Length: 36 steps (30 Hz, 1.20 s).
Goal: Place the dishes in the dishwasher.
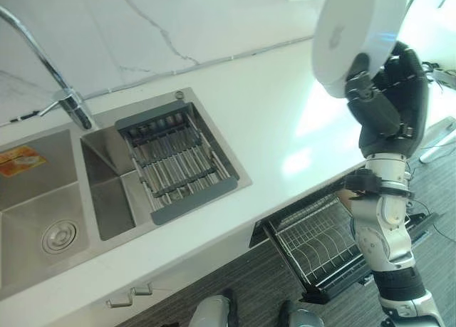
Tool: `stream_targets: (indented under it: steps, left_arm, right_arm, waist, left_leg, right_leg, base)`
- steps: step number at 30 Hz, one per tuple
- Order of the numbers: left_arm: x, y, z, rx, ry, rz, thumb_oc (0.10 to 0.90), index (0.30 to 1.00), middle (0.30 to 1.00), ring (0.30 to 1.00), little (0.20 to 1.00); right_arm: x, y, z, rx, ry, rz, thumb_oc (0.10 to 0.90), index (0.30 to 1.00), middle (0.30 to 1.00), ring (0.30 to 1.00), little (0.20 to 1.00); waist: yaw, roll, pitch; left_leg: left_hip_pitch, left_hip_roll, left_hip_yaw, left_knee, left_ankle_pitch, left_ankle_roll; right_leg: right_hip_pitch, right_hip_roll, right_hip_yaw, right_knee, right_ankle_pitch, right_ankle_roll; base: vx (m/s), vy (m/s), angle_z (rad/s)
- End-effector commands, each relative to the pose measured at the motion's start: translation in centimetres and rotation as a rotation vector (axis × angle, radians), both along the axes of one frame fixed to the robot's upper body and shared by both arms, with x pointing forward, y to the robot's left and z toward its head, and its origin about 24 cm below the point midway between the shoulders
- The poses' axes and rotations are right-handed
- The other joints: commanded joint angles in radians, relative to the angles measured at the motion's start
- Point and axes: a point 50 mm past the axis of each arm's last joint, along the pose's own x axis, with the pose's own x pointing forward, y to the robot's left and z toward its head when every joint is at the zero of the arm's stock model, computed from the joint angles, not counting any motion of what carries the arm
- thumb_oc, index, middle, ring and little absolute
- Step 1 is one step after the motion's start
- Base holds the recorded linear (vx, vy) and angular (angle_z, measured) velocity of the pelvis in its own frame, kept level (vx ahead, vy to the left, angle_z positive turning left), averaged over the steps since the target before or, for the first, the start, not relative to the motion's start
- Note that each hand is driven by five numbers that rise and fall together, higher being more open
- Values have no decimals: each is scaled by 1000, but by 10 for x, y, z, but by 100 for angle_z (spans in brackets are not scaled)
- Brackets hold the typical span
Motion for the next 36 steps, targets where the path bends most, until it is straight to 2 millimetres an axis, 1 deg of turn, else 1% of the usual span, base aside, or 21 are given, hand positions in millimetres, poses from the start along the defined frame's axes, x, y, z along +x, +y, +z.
stream_targets:
  steps: [1, 4, 7, 11, 13, 18, 22, 26, 27, 29, 31, 33, 35, 36]
  left_arm:
    - [-26, 1, -4, 1, 92, 28, 800, 900, 900, 900, 900]
    - [-39, -1, -6, 2, 128, 29, 800, 900, 900, 900, 900]
    - [-54, -5, -8, -6, 162, 24, 800, 900, 900, 900, 900]
    - [-52, -5, -7, -2, 157, 26, 800, 900, 900, 900, 900]
    - [-51, -3, -7, -1, 158, 21, 800, 900, 900, 900, 900]
    - [-52, -7, -8, -13, 148, 31, 800, 900, 900, 900, 900]
    - [-49, -11, -8, -25, 138, 44, 800, 900, 900, 900, 900]
    - [-50, -13, -9, -27, 128, 66, 800, 900, 900, 900, 900]
    - [-49, -12, -8, -26, 125, 71, 800, 900, 900, 900, 900]
    - [-46, -12, -8, -29, 116, 75, 800, 900, 900, 900, 900]
    - [-44, -13, -8, -32, 113, 77, 800, 900, 900, 900, 900]
    - [-39, -15, -8, -40, 103, 81, 800, 900, 900, 900, 900]
    - [-37, -17, -8, -47, 94, 83, 800, 900, 900, 900, 900]
    - [-36, -18, -8, -49, 92, 84, 800, 900, 900, 900, 900]
  right_arm:
    - [-30, -8, 60, 72, -416, 4, 400, 300, 300, 300, 300]
    - [-33, -14, 61, 71, -418, -34, 400, 300, 300, 300, 300]
    - [-38, -27, 59, 71, -397, -125, 400, 300, 300, 300, 300]
    - [-34, -36, 52, 58, -336, -149, 400, 300, 300, 300, 300]
    - [-31, -39, 43, 33, -275, -148, 400, 300, 300, 300, 300]
    - [-24, -40, 9, 13, -113, -89, 400, 300, 300, 300, 300]
    - [-23, -31, -17, -43, -12, -43, 400, 300, 300, 300, 300]
    - [-21, -27, -43, -61, 101, 18, 400, 300, 300, 300, 300]
    - [-21, -26, -53, -55, 139, 35, 400, 300, 300, 300, 300]
    - [-23, -24, -68, -46, 183, 35, 400, 300, 300, 300, 300]
    - [-24, -22, -75, -40, 210, 25, 400, 300, 300, 300, 300]
    - [-23, -19, -94, -19, 295, 2, 400, 300, 300, 300, 300]
    - [-22, -18, -108, -8, 351, -9, 400, 300, 300, 300, 300]
    - [-22, -18, -111, -8, 363, -12, 400, 300, 300, 300, 300]
  waist:
    - [26, -20, -61]
    - [17, -24, -67]
    - [-10, -18, -73]
    - [-23, -17, -65]
    - [-28, -18, -66]
    - [-40, -15, -63]
    - [-55, -9, -49]
    - [-67, -10, -41]
    - [-71, -10, -37]
    - [-75, -9, -31]
    - [-77, -8, -27]
    - [-79, -1, -19]
    - [-80, 5, -11]
    - [-80, 6, -9]
  left_leg:
    - [106, -24, -45, -70, -179, -2]
    - [123, -11, -23, -70, -176, -19]
    - [143, -3, -2, -70, -172, -27]
    - [143, 2, 3, -70, -163, -37]
    - [140, 2, 4, -70, -160, -45]
    - [130, -2, 1, -70, -154, -48]
    - [124, -3, 1, -70, -148, -46]
    - [127, 0, 11, -70, -147, -45]
    - [129, 2, 16, -70, -146, -44]
    - [129, 3, 20, -70, -145, -41]
    - [129, 3, 20, -70, -145, -40]
    - [127, 3, 23, -70, -144, -37]
    - [126, 3, 25, -70, -143, -34]
    - [125, 2, 25, -70, -143, -33]
  right_leg:
    - [7, -14, 24, -34, -53, 68]
    - [9, -9, 28, -34, -81, 66]
    - [18, 5, 33, -34, -101, 46]
    - [21, 11, 30, -34, -107, 34]
    - [19, 10, 29, -34, -108, 33]
    - [9, 15, 37, -34, -113, 25]
    - [1, 19, 42, -34, -110, 20]
    - [2, 18, 42, -34, -110, 18]
    - [3, 15, 40, -34, -109, 18]
    - [3, 13, 38, -34, -107, 19]
    - [3, 13, 38, -34, -106, 19]
    - [2, 12, 32, -34, -104, 17]
    - [1, 11, 28, -34, -103, 16]
    - [1, 11, 27, -34, -102, 15]
  base:
    - [-9, -155, -82]
    - [22, -179, -46]
    - [21, -142, -40]
    - [-42, -78, -10]
    - [-39, -61, -9]
    - [-26, -16, -1]
    - [-48, 17, 0]
    - [0, 0, 0]
    - [0, 0, 0]
    - [0, 0, 0]
    - [0, 0, 0]
    - [-14, 33, 1]
    - [-4, 17, -1]
    - [2, 50, -3]
